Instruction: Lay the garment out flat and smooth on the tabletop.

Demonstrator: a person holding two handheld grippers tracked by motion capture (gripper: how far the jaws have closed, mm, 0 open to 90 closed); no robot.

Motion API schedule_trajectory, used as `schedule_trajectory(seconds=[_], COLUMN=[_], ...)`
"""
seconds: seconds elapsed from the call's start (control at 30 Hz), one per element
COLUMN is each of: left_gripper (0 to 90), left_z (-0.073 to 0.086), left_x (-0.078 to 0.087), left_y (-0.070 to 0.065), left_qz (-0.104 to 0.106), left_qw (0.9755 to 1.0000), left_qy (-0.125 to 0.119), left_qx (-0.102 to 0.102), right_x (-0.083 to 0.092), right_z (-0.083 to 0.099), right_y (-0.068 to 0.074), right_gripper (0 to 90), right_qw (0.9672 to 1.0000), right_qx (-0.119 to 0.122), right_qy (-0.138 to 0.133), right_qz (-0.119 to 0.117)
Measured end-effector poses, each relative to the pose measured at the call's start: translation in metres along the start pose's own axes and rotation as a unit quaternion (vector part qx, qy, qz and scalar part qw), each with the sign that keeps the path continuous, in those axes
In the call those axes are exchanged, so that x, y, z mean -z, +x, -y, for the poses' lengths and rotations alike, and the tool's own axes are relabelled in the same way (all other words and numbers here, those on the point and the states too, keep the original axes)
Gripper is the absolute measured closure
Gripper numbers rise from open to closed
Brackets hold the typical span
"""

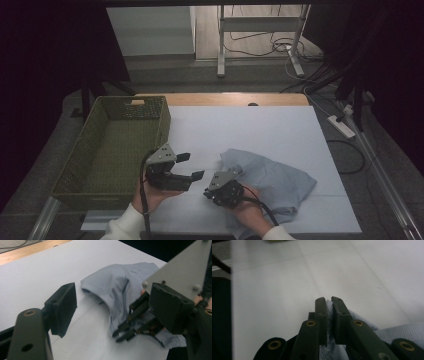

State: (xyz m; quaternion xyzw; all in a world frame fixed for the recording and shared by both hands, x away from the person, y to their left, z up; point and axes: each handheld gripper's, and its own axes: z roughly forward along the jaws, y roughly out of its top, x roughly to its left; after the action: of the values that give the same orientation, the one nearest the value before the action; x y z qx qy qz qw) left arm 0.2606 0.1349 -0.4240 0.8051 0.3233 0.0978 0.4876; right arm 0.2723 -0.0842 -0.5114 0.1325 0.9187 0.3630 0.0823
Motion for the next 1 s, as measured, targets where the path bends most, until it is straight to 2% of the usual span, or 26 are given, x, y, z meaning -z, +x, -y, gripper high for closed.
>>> schedule_trajectory(seconds=[0.13,0.2,0.27,0.33,0.4,0.47,0.63,0.8,1.0], left_gripper=[23.3,23.3,23.3,23.3,23.4,23.4,23.4,23.4,23.4], left_z=[0.0,0.0,0.0,0.0,0.001,0.002,0.003,0.007,0.011], left_x=[-0.001,-0.001,-0.001,-0.001,-0.002,-0.004,-0.012,-0.018,-0.024], left_y=[0.0,-0.001,-0.002,-0.002,-0.002,-0.004,-0.007,-0.008,-0.008], left_qz=[0.001,0.001,0.001,0.002,0.003,0.005,0.009,0.012,0.015], left_qw=[1.0,1.0,1.0,1.0,1.0,1.0,0.9997,0.9994,0.9989], left_qy=[0.002,0.004,0.003,0.004,0.004,0.008,0.021,0.031,0.043], left_qx=[-0.001,-0.001,-0.002,-0.003,-0.001,-0.003,-0.009,-0.008,-0.007], right_x=[0.0,0.0,0.005,0.017,0.031,0.047,0.071,0.088,0.1], right_z=[0.001,0.001,0.002,0.003,0.006,0.009,0.022,0.037,0.056], right_y=[0.004,0.004,0.003,0.002,0.0,-0.002,-0.007,-0.01,-0.006], right_gripper=[81.0,71.4,61.9,52.0,46.9,44.5,43.1,42.6,42.2], right_qw=[0.9997,0.9997,0.9993,0.9986,0.9965,0.9948,0.9927,0.9916,0.9918], right_qx=[-0.002,-0.005,-0.02,-0.032,-0.043,-0.048,-0.061,-0.072,-0.078], right_qy=[-0.005,-0.006,-0.018,-0.038,-0.07,-0.09,-0.1,-0.096,-0.082], right_qz=[-0.023,-0.024,-0.027,-0.021,-0.015,0.002,0.028,0.048,0.059])
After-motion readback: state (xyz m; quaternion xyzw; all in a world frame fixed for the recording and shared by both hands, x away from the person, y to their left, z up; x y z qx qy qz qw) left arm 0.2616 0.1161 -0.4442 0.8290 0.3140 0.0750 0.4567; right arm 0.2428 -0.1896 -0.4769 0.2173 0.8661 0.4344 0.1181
